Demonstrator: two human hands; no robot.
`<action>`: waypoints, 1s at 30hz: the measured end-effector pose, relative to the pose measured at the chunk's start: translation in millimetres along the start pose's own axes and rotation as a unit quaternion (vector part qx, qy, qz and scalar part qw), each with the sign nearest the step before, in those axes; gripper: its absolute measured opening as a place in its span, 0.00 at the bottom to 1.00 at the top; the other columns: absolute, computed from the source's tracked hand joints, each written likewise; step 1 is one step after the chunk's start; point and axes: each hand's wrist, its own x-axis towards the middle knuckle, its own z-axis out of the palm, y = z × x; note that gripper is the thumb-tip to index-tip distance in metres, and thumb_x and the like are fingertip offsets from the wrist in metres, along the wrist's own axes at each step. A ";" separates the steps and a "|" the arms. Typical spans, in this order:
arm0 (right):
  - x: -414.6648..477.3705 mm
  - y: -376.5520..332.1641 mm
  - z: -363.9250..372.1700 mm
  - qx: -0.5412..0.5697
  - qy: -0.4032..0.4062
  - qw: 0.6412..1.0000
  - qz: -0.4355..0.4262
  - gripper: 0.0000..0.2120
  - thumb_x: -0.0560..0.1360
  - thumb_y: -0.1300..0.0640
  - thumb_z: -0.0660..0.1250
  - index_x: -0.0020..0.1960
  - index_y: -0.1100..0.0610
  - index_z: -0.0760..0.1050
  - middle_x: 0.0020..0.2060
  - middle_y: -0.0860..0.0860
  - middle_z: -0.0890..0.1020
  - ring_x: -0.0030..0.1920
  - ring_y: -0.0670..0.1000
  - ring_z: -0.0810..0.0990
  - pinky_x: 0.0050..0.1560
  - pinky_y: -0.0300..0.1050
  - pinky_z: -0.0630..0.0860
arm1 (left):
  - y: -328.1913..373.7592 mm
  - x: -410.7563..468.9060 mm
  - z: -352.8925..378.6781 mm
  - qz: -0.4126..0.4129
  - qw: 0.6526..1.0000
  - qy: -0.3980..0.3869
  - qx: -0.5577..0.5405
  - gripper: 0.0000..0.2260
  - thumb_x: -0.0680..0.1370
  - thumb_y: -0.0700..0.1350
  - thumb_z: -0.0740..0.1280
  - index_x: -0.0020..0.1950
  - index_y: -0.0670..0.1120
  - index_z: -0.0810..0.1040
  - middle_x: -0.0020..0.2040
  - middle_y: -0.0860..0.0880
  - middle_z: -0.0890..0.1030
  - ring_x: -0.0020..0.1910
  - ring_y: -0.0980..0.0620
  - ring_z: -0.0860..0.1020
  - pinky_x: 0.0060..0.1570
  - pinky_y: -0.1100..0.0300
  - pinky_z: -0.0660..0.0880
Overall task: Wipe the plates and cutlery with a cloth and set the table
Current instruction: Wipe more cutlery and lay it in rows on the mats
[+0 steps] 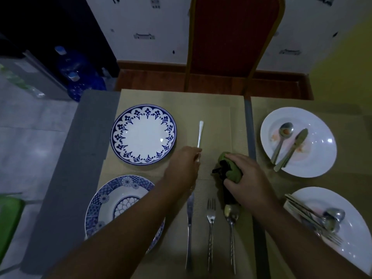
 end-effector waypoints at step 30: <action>-96.7 42.8 -63.5 -0.002 0.078 0.996 -0.044 0.31 0.65 0.62 0.73 0.68 0.53 0.74 0.62 0.50 0.78 0.62 0.50 0.74 0.62 0.48 0.72 | 87.7 -81.3 51.7 0.189 0.968 -0.033 0.163 0.26 0.83 0.49 0.58 0.80 0.44 0.58 0.81 0.46 0.57 0.81 0.45 0.53 0.77 0.53 0.45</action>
